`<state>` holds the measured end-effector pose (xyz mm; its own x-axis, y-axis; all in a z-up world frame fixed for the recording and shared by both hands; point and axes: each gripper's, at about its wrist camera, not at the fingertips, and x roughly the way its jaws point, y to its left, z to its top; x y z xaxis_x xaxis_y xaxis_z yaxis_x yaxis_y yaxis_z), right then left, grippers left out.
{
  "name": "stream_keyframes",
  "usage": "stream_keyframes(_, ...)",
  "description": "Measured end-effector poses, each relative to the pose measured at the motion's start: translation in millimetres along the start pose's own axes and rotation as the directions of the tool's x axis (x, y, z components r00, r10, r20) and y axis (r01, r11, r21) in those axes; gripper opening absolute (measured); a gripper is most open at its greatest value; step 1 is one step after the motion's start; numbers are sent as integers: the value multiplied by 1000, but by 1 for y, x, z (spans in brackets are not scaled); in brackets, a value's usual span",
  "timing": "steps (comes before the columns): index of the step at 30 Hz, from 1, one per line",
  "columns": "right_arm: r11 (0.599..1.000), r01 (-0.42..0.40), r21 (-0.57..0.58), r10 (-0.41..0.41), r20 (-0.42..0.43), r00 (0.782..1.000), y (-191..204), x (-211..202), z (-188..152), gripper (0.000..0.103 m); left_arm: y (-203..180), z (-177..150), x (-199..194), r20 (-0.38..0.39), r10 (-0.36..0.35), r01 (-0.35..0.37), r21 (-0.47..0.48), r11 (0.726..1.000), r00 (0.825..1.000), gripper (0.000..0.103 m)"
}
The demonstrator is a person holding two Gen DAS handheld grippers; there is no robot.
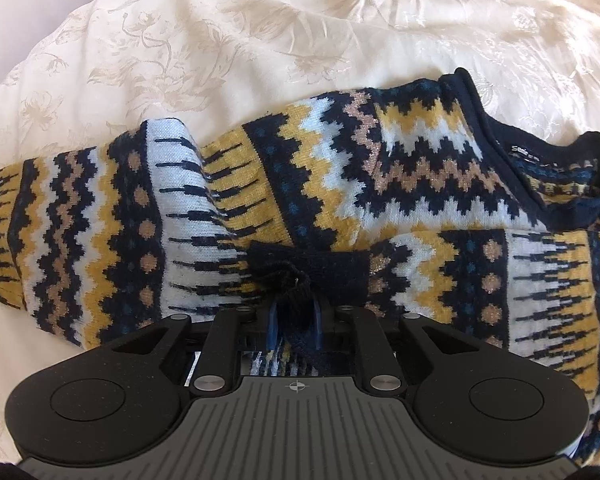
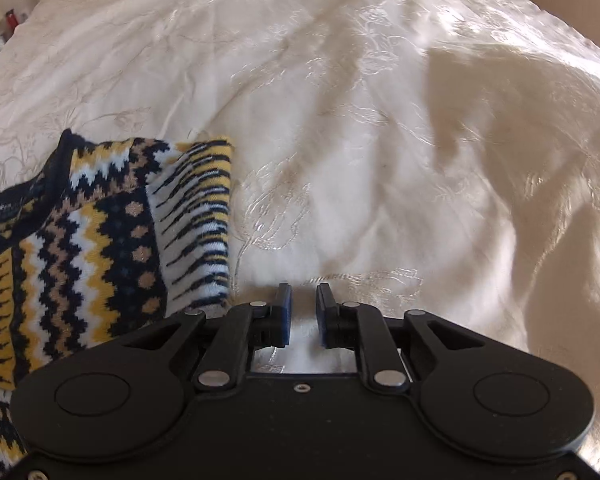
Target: Fold small clothes
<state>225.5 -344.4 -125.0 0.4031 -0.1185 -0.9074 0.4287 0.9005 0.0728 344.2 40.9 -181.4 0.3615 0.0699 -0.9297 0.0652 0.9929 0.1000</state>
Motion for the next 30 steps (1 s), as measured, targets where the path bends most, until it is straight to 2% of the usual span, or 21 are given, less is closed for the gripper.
stream_keyframes(1, 1000, -5, -5, 6, 16, 1000, 2, -6, 1, 28, -1, -1, -1, 4, 1, -1, 5, 1000, 1000, 20)
stream_keyframes(2, 1000, -15, -14, 15, 26, 1000, 4, -11, 0, 36, 0, -1, -1, 10, -3, 3, 7, 1000, 1000, 21)
stream_keyframes(3, 999, -25, -21, 26, 36, 999, 6, -16, 0, 49, 1, -3, -1, 17, -10, 10, 6, 1000, 1000, 21)
stream_keyframes(4, 999, -37, -29, 39, 51, 998, 10, -22, -1, 54, 2, -4, -1, 25, -19, 19, 3, 1000, 1000, 21)
stream_keyframes(5, 998, -45, -36, 47, 64, 997, 13, -28, -2, 58, 5, -6, -1, 31, -28, 28, -1, 1000, 999, 22)
stream_keyframes(7, 997, -54, -51, 58, 78, 995, 20, -40, -7, 58, 8, -8, -2, 42, -43, 44, -9, 999, 998, 23)
stream_keyframes(12, 990, -109, -90, 117, 95, 989, 35, -62, -17, 77, 13, -18, -5, 81, -62, 62, -1, 998, 995, 28)
stream_keyframes(13, 987, -115, -109, 125, 98, 987, 41, -67, -20, 77, 14, -19, -6, 87, -74, 75, -1, 997, 993, 31)
stream_keyframes(15, 982, -126, -139, 141, 103, 985, 50, -76, -25, 86, 19, -21, -10, 92, -129, 130, -6, 991, 987, 47)
stream_keyframes(16, 979, -137, -151, 154, 104, 983, 54, -80, -28, 89, 23, -25, -13, 92, -184, 186, -14, 982, 979, 69)
stream_keyframes(17, 976, -149, -161, 167, 104, 980, 58, -83, -31, 94, 28, -27, -16, 88, -247, 250, -20, 968, 965, 86)
stream_keyframes(18, 972, -162, -172, 182, 103, 978, 63, -87, -34, 95, 31, -30, -19, 88, -294, 297, -23, 955, 952, 89)
stream_keyframes(19, 968, -171, -186, 192, 101, 976, 69, -90, -37, 95, 35, -35, -25, 95, -311, 315, -25, 949, 946, 88)
stream_keyframes(23, 953, -200, -225, 222, 77, 972, 91, -95, -48, 98, 56, -52, -47, 133, -287, 294, -41, 955, 949, 89)
stream_keyframes(30, 933, -255, -254, 276, 50, 960, 129, -104, -68, 100, 144, -77, -67, 169, -166, 199, -203, 959, 971, 89)
